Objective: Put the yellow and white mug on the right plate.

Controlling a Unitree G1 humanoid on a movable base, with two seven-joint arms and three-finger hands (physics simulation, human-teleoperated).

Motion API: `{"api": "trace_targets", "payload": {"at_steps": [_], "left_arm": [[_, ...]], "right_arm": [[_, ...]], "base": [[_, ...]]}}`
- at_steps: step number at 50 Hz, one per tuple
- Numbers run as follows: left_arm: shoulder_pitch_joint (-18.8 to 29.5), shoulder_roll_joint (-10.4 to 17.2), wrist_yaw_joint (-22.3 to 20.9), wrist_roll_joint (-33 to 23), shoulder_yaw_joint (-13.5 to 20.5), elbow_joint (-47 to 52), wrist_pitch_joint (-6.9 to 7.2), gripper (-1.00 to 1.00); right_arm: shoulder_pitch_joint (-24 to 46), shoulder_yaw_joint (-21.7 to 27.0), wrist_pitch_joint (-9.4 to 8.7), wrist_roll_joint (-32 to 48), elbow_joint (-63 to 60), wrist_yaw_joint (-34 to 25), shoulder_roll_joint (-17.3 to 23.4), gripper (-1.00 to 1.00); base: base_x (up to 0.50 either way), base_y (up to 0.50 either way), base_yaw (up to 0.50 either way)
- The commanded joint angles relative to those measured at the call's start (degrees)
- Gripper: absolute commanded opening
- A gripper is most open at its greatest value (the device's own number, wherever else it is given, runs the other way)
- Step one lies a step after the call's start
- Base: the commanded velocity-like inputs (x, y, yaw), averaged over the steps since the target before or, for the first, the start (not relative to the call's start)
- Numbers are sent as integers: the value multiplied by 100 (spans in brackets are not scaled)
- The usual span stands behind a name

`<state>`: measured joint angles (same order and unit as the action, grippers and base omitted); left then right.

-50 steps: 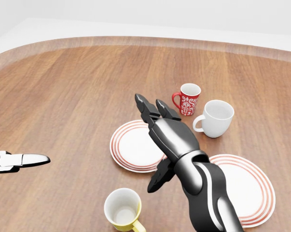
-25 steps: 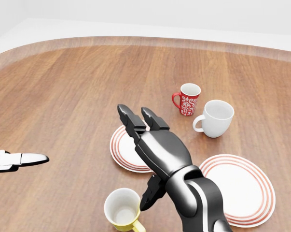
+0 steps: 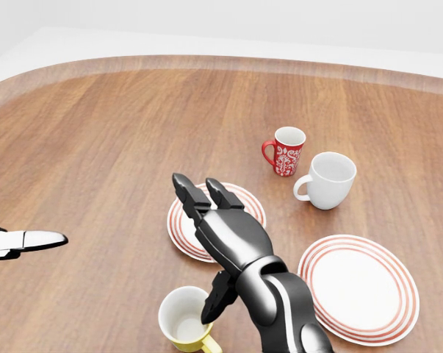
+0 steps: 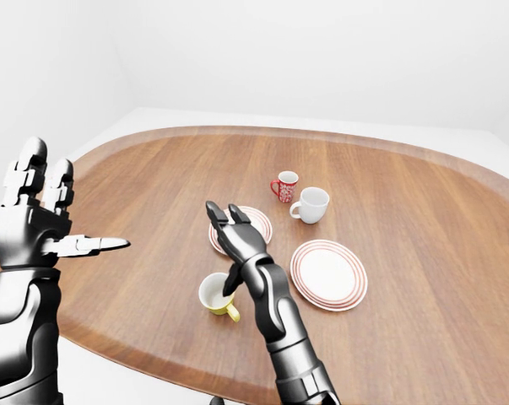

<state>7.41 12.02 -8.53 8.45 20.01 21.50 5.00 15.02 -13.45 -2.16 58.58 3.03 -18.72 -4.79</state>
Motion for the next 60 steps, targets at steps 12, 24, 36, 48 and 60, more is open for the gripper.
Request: {"api": "trace_targets", "payload": {"at_steps": [12, 24, 36, 48, 60], "left_arm": [[6, 33, 0, 63, 58, 49, 0, 97], [12, 53, 0, 102, 93, 89, 0, 97], [-1, 34, -4, 81, 63, 52, 0, 97], [32, 71, -2, 126, 114, 87, 0, 97], [39, 107, 2, 181, 177, 126, 0, 98]], "right_arm": [[665, 125, 307, -179, 1799, 871, -90, 100], [911, 144, 537, -139, 2726, 1358, -117, 100], [882, 131, 638, -156, 2849, 1372, -153, 100], [796, 55, 701, -141, 2793, 1334, -209, 100], [712, -2, 716, -104, 2820, 1383, -259, 100]], "base": [[0, 0, 0], [0, 0, 0], [0, 0, 0], [0, 0, 0], [0, 0, 0]]}}
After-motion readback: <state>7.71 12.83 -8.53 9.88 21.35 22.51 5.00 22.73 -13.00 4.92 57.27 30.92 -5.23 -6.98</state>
